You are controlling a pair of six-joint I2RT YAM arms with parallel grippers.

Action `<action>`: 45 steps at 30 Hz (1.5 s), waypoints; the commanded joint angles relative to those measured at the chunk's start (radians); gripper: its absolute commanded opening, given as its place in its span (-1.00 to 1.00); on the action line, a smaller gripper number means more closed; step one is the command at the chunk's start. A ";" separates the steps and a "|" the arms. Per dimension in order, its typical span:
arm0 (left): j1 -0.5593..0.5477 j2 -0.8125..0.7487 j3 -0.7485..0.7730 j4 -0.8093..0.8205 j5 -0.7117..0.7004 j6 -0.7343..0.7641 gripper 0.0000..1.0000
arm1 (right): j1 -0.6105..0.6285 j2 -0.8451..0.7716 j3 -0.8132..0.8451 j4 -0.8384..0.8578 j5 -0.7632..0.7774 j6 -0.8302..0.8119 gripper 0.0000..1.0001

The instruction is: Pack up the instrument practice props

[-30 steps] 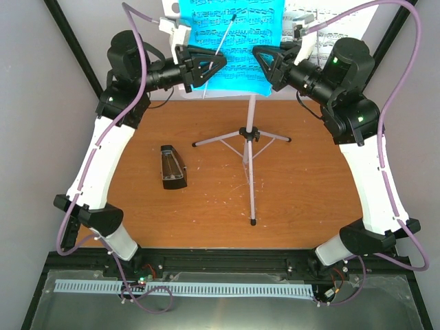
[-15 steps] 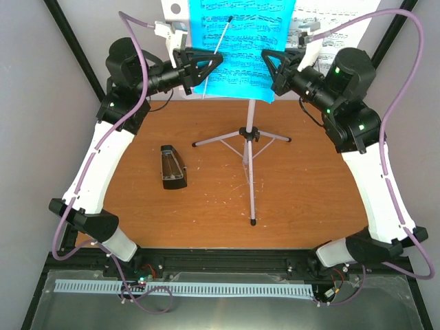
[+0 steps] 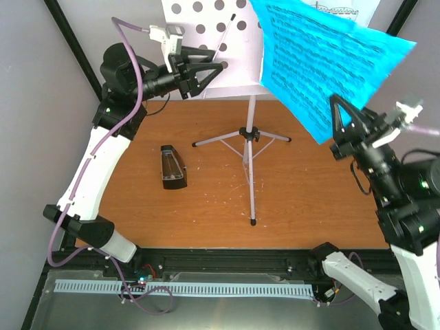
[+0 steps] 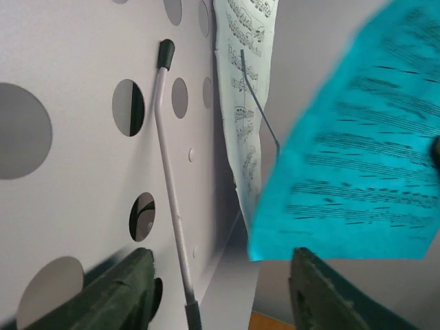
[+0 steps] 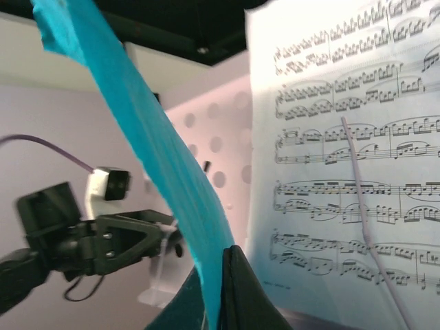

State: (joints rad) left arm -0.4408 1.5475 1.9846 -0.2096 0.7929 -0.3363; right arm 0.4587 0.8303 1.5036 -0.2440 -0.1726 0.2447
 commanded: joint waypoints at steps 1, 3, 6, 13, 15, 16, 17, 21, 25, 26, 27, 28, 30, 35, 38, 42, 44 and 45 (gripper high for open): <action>-0.004 -0.080 -0.052 0.041 0.033 0.013 0.22 | 0.003 -0.095 -0.110 0.026 -0.134 0.052 -0.94; -0.004 -0.125 -0.111 0.091 0.058 0.030 0.28 | 0.003 -0.126 -0.139 -0.010 -0.219 0.077 -0.94; -0.004 -0.206 -0.254 0.131 0.127 0.078 0.49 | 0.003 -0.146 -0.223 -0.019 -0.374 0.149 -0.94; -0.004 -0.456 -0.658 0.215 0.108 0.205 0.98 | 0.007 -0.178 -0.571 0.002 -0.430 0.323 -0.95; -0.004 -0.529 -0.757 0.236 0.002 0.230 0.99 | 0.016 -0.192 -0.695 0.035 -0.418 0.373 -0.94; -0.004 -0.557 -0.806 0.242 -0.033 0.240 0.99 | 0.025 -0.197 -0.742 0.053 -0.409 0.398 -0.94; -0.003 -0.586 -0.851 0.247 -0.102 0.252 0.99 | 0.039 -0.198 -0.779 0.068 -0.393 0.416 -0.94; -0.002 -0.671 -1.001 0.260 -0.352 0.290 0.99 | 0.112 -0.154 -0.882 0.066 -0.226 0.463 -0.94; -0.003 -0.741 -1.116 0.293 -0.615 0.309 0.99 | 0.186 -0.035 -0.914 0.055 -0.101 0.495 -0.94; -0.003 -0.764 -1.148 0.317 -0.666 0.313 0.99 | 0.215 0.001 -0.909 0.040 -0.046 0.504 -0.95; -0.003 -0.786 -1.193 0.343 -0.696 0.324 0.99 | 0.245 0.038 -0.897 0.010 0.019 0.515 -0.94; -0.003 -0.806 -1.223 0.364 -0.717 0.329 0.99 | 0.276 0.076 -0.876 -0.019 0.075 0.519 -0.94; -0.003 -0.832 -1.266 0.390 -0.741 0.336 0.99 | 0.346 0.152 -0.829 -0.078 0.173 0.541 -0.95; -0.002 -0.834 -1.275 0.383 -0.780 0.355 0.99 | 0.466 0.287 -0.796 -0.091 0.318 0.701 -0.95; -0.003 -0.837 -1.275 0.371 -0.791 0.364 0.99 | 0.506 0.340 -0.797 -0.064 0.351 0.771 -0.94; -0.003 -0.851 -1.291 0.377 -0.804 0.365 0.99 | 0.535 0.389 -0.796 -0.024 0.367 0.810 -0.94; -0.003 -0.850 -1.291 0.377 -0.802 0.364 0.99 | 0.537 0.422 -0.785 -0.001 0.348 0.803 -0.94; -0.003 -0.850 -1.291 0.377 -0.801 0.364 0.99 | 0.540 0.440 -0.777 0.008 0.335 0.794 -0.95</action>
State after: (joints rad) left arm -0.4408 0.7097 0.6933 0.1341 0.0143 0.0048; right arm 0.9825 1.2209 0.6834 -0.2913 0.1318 0.9966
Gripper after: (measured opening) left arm 0.995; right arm 0.029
